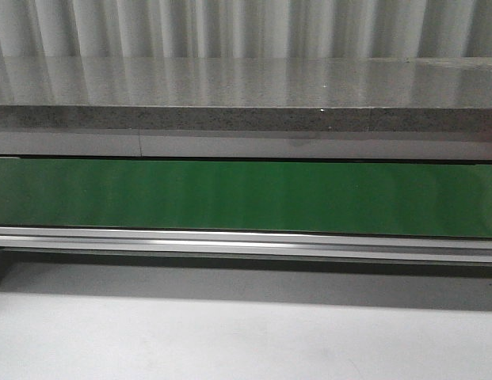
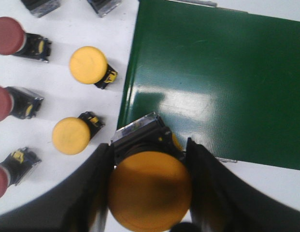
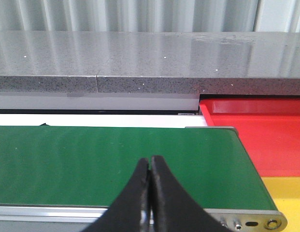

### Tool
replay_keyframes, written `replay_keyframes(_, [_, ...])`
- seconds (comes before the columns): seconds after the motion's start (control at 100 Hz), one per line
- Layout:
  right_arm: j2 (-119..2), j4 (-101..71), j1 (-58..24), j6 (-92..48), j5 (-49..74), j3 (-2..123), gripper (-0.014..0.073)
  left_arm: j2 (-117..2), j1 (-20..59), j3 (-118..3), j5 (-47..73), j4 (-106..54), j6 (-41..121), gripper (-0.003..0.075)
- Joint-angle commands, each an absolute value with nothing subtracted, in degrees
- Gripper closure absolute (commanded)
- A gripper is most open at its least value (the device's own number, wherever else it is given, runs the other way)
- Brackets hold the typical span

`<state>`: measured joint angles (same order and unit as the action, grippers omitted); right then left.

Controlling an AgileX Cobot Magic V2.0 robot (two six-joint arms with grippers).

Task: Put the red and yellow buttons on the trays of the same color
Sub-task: 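Grasp a yellow button with the left gripper and lift it, then set the yellow button on the conveyor's near end, open left gripper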

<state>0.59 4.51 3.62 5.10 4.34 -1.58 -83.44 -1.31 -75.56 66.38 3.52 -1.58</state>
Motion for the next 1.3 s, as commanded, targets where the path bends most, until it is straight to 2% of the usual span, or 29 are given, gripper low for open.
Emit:
replay_keyframes(0.0, [1.22,5.19,3.81,4.69,-0.31,-0.49,0.0658,-84.59,0.68,-79.01,65.7,3.22,-1.29,0.066])
replay_keyframes(0.32, [1.22,5.19,3.81,4.69,-0.31,-0.49,0.0658,-92.15,2.28,-81.57,64.32,3.18,-1.29,0.0652])
replay_keyframes(0.49, [1.22,5.19,3.81,4.69,-0.31,-0.49,0.0658,-94.4,2.28,-81.67,64.07,3.18,-1.29,0.0592])
replay_keyframes(0.54, [1.22,5.19,3.81,4.69,-0.31,-0.49,0.0658,-94.66,2.28,-81.67,64.07,3.18,-1.29,0.0556])
replay_keyframes(0.61, [1.22,5.19,3.81,4.69,-0.31,-0.49,0.0658,-95.08,2.28,-81.67,64.07,3.18,-1.29,0.0466])
replay_keyframes(0.74, [1.22,5.19,3.81,4.69,-0.31,-0.49,0.0658,-95.65,2.28,-82.18,64.07,3.18,-1.29,0.0229])
replay_keyframes(0.81, [1.22,5.19,3.81,4.69,-0.31,-0.49,0.0658,-95.65,2.28,-82.16,63.58,3.18,-1.29,0.0175])
replay_keyframes(1.13, [1.22,5.19,3.81,4.69,-0.31,-0.49,0.0658,-90.76,1.34,-82.16,64.64,-1.76,-2.04,0.0174])
replay_keyframes(1.29, [1.22,5.19,3.81,4.69,-0.31,-0.49,0.0658,-85.81,-1.74,-82.16,65.43,-1.65,-2.87,0.0174])
